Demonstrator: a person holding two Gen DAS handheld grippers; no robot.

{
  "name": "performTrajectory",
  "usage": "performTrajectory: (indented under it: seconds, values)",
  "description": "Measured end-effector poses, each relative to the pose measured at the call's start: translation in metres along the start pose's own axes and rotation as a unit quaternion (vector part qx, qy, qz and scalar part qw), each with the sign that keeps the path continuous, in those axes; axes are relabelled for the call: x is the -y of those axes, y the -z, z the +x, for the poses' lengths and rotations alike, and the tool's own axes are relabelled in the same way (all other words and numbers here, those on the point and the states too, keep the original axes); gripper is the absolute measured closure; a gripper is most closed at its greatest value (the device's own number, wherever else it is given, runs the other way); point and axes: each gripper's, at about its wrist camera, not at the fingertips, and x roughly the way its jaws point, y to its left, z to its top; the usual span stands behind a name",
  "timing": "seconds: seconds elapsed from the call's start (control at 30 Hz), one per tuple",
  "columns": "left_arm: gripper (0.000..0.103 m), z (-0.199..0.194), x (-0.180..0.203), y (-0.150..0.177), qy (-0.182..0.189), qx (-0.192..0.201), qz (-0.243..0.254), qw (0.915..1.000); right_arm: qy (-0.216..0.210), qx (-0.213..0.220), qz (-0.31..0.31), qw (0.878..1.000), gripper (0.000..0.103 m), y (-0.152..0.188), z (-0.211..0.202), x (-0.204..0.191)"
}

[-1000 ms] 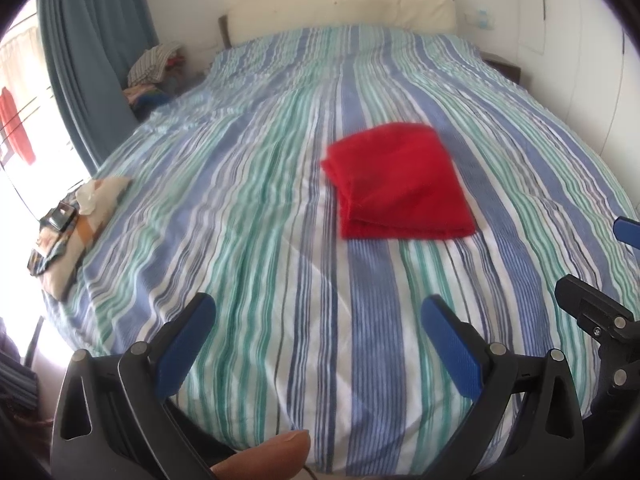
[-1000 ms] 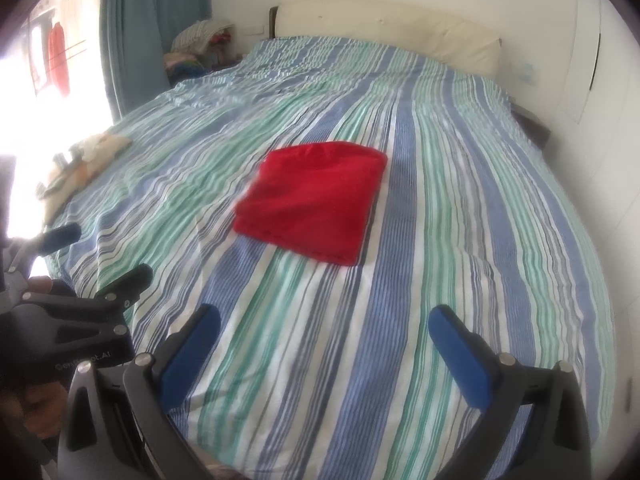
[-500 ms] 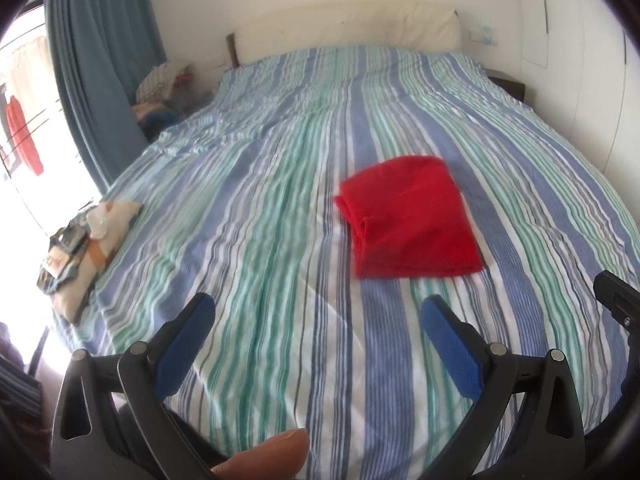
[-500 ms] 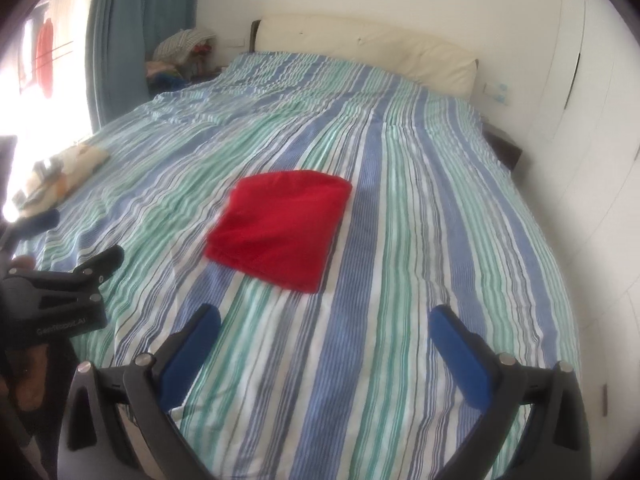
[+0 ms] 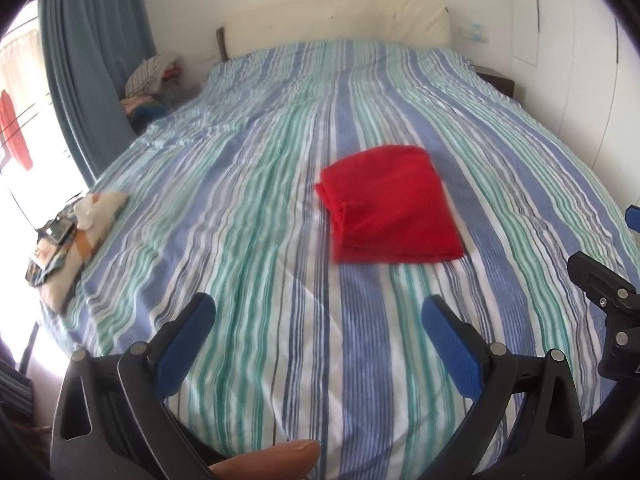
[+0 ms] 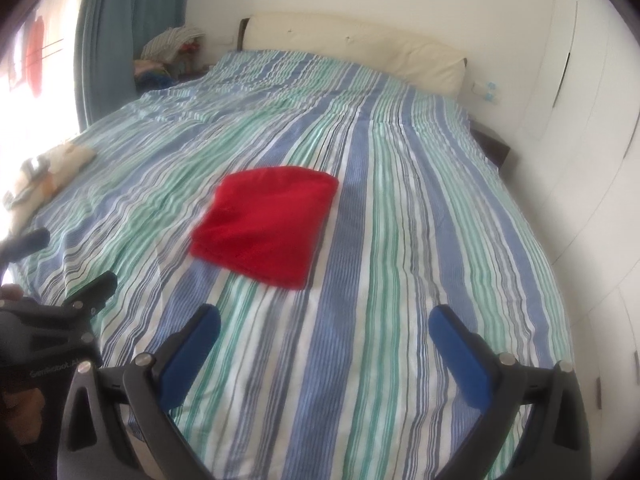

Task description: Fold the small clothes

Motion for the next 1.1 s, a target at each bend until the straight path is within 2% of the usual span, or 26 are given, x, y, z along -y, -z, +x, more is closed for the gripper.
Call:
performTrajectory:
  seconds: [0.23,1.1]
  values:
    - [0.0,-0.0038,0.0,-0.0007,-0.012,0.007,0.002,0.9999,-0.008,-0.003,0.002,1.0,0.001,-0.0021,0.0023,-0.0013]
    - [0.0,-0.0022,-0.0003,-0.0017,-0.001,0.002,-0.009,1.0,-0.011,-0.003,0.006,1.0,0.001,-0.0015,0.0032,-0.0019]
